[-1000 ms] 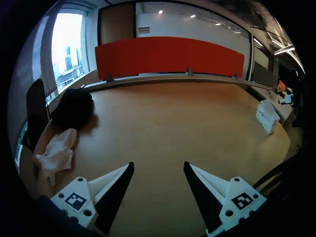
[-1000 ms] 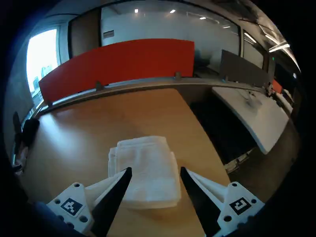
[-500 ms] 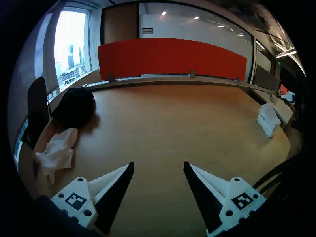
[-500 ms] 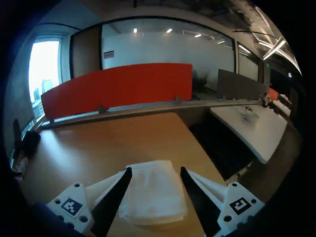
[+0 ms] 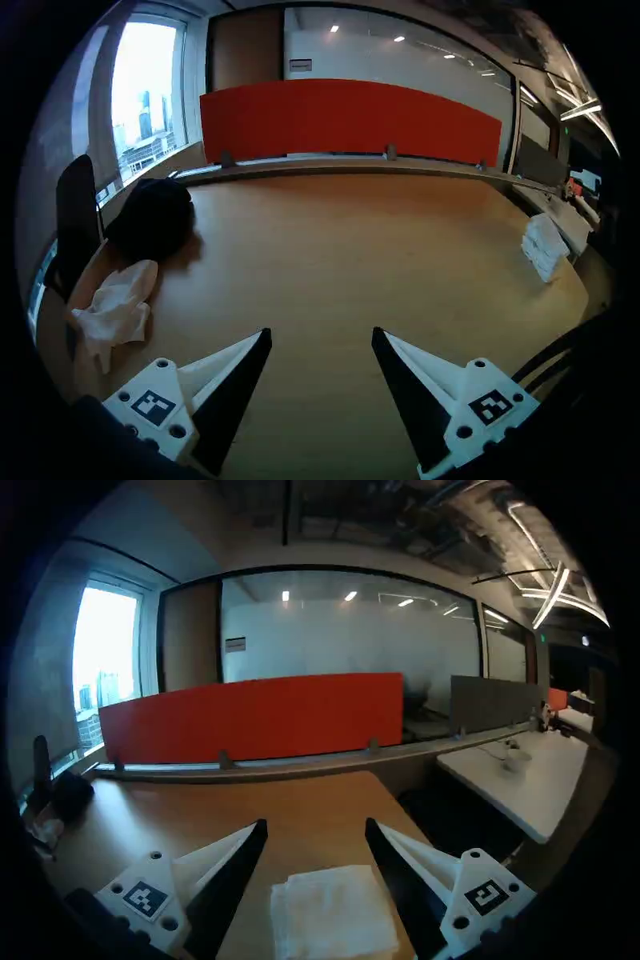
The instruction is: Fold towel
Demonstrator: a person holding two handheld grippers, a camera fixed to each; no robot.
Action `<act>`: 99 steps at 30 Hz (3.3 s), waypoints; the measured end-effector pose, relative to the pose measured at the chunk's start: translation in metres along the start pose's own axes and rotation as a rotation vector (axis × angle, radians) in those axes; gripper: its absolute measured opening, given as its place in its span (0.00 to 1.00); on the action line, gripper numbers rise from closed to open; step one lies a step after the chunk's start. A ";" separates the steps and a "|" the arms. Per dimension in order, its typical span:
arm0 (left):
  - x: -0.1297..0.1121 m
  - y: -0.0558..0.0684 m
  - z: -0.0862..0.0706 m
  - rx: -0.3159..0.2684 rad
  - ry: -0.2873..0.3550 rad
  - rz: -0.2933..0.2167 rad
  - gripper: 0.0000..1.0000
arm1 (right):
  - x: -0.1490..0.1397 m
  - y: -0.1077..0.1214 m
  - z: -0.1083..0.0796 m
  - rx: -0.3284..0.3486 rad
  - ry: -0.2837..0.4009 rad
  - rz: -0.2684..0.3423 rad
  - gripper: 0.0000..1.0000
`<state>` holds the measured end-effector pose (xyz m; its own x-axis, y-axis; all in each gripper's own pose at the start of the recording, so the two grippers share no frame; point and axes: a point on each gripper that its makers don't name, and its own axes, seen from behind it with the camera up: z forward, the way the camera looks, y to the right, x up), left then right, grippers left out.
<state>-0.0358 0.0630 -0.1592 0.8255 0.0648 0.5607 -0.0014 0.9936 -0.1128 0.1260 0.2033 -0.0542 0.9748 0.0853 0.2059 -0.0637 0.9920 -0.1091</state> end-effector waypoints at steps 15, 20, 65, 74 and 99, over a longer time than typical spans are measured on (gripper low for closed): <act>0.030 -0.014 0.004 0.033 0.087 -0.038 0.93 | 0.013 -0.029 0.004 -0.022 0.057 -0.085 0.95; 0.043 -0.018 0.005 0.039 0.117 -0.046 0.93 | 0.023 -0.053 0.003 0.005 0.082 -0.086 0.95; 0.232 -0.070 -0.004 0.099 0.512 -0.070 0.93 | 0.056 -0.211 0.009 0.155 0.154 -0.061 0.95; 0.232 -0.071 0.000 0.096 0.515 -0.065 0.93 | 0.055 -0.215 0.014 0.145 0.154 -0.055 0.95; 0.172 -0.065 0.049 0.080 0.555 -0.044 0.93 | 0.001 -0.219 0.033 0.110 0.189 -0.062 0.99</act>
<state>0.0784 0.0142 -0.0156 0.9989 -0.0136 0.0450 0.0147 0.9996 -0.0246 0.1336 -0.0103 0.0019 0.9996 0.0152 0.0220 -0.0154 0.9999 0.0073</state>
